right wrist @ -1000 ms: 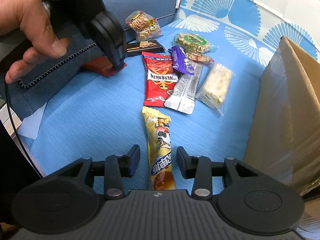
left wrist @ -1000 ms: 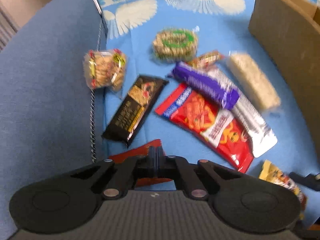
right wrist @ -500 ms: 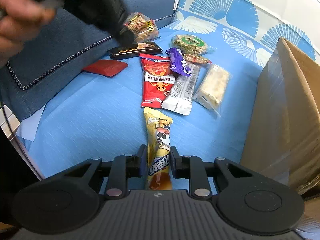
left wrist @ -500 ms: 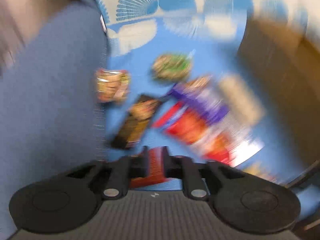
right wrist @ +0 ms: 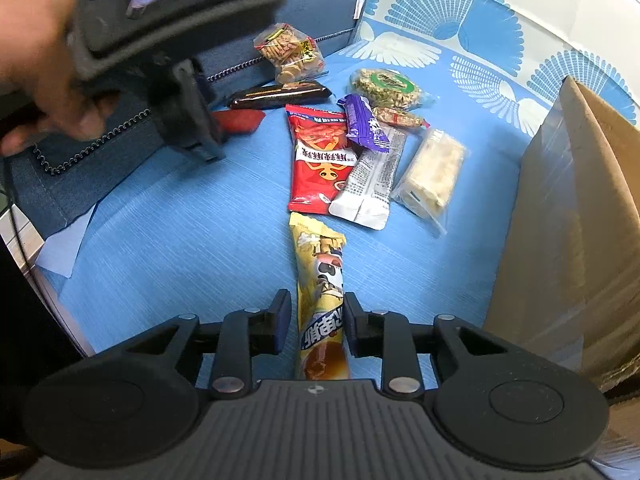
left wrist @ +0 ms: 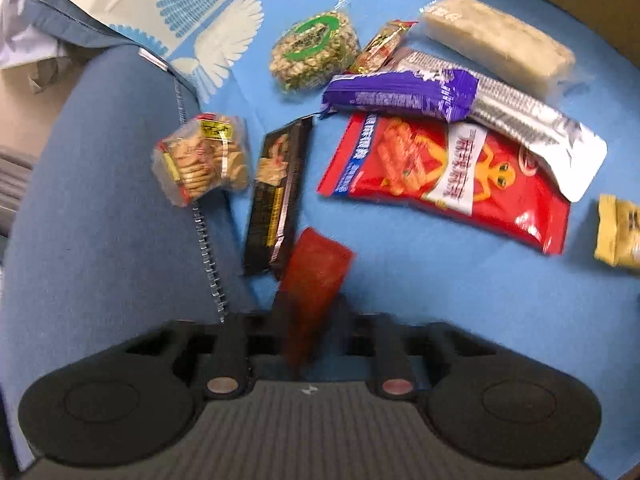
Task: Organize snacks
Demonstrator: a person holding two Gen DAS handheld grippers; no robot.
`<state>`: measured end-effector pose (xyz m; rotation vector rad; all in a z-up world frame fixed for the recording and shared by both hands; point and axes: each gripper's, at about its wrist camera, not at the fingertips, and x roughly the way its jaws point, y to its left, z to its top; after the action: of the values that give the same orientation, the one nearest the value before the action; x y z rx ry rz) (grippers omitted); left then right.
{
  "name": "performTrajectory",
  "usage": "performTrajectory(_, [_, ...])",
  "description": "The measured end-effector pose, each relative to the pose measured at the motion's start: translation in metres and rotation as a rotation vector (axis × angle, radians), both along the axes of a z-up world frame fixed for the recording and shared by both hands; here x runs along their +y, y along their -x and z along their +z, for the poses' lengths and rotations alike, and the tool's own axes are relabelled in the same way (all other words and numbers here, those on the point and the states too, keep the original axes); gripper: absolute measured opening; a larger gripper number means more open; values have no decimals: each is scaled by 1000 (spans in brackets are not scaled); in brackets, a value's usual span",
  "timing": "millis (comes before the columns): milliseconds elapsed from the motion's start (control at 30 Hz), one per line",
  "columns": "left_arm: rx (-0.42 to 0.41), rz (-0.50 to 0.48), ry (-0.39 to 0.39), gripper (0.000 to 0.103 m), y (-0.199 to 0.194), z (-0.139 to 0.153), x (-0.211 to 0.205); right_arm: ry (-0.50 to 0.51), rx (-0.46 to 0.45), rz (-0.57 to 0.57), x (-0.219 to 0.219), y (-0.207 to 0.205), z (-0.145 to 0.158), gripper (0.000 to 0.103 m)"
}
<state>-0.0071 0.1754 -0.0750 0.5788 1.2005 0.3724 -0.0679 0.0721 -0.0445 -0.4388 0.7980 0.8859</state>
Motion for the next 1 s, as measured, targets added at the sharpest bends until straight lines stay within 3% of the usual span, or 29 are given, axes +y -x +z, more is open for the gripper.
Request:
performTrajectory(133, [-76,32,24,7,-3,10,7,0,-2,2,0,1,0,30])
performTrajectory(267, [-244,62,112,5,1,40,16,1,-4,2,0,1,0,30])
performTrajectory(433, [-422,136,495,5,24,77,34,1,-8,-1,-1,1,0,30])
performTrajectory(500, [-449,182,707,5,30,82,45,-1,-9,-4,-1,1,1,29])
performTrajectory(567, [-433,242,852,5,32,76,54,-2,-10,-10,-2,1,1,29])
performTrajectory(633, [-395,298,862,5,30,67,58,-4,-7,-16,-3,1,1,29])
performTrajectory(733, [-362,320,749,6,24,62,59,-5,-5,-18,-3,1,1,29])
performTrajectory(767, [-369,327,743,6,24,62,60,-5,-4,-17,-3,1,1,29])
performTrajectory(900, [-385,380,882,6,26,58,73,-5,-3,-10,-2,1,1,29])
performTrajectory(1000, [-339,409,942,6,25,51,75,-7,1,-12,-3,0,1,29])
